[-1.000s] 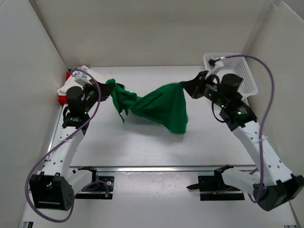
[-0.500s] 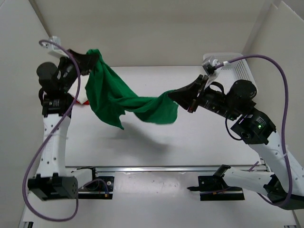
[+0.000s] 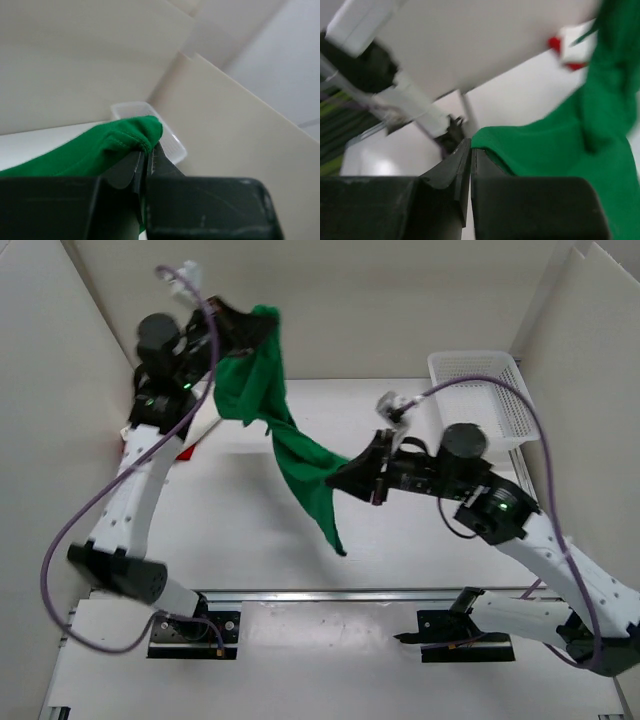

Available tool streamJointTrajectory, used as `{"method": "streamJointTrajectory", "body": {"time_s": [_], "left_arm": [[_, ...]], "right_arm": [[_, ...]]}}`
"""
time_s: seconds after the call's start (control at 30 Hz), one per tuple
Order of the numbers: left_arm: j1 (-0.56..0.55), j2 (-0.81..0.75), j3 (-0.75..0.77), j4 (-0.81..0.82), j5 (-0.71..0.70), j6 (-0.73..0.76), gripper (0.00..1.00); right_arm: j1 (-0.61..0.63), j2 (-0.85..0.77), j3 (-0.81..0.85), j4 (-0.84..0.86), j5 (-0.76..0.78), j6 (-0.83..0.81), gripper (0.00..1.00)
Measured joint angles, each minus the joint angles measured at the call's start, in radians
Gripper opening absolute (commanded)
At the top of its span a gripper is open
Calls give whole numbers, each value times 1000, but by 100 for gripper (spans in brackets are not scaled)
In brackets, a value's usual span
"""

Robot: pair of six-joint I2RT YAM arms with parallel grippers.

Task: Fold and stack the t-shirts
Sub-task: Flatten out the tshirt

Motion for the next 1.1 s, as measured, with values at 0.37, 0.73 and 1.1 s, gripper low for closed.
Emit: {"method": "streamJointTrajectory", "body": {"time_s": [0.37,0.73,1.1], "left_arm": [[-282,610,371,-184,155,70,99],[-64,-81,-773,-47,-75,146,92],[-252,-138,-1213,39,-129,185,72]], "right_arm": [[-20,224,-170,35,-132,32,42],[-287,179,-293,132,84,-13,15],[-356,689,-236,191,238,-94,50]]}}
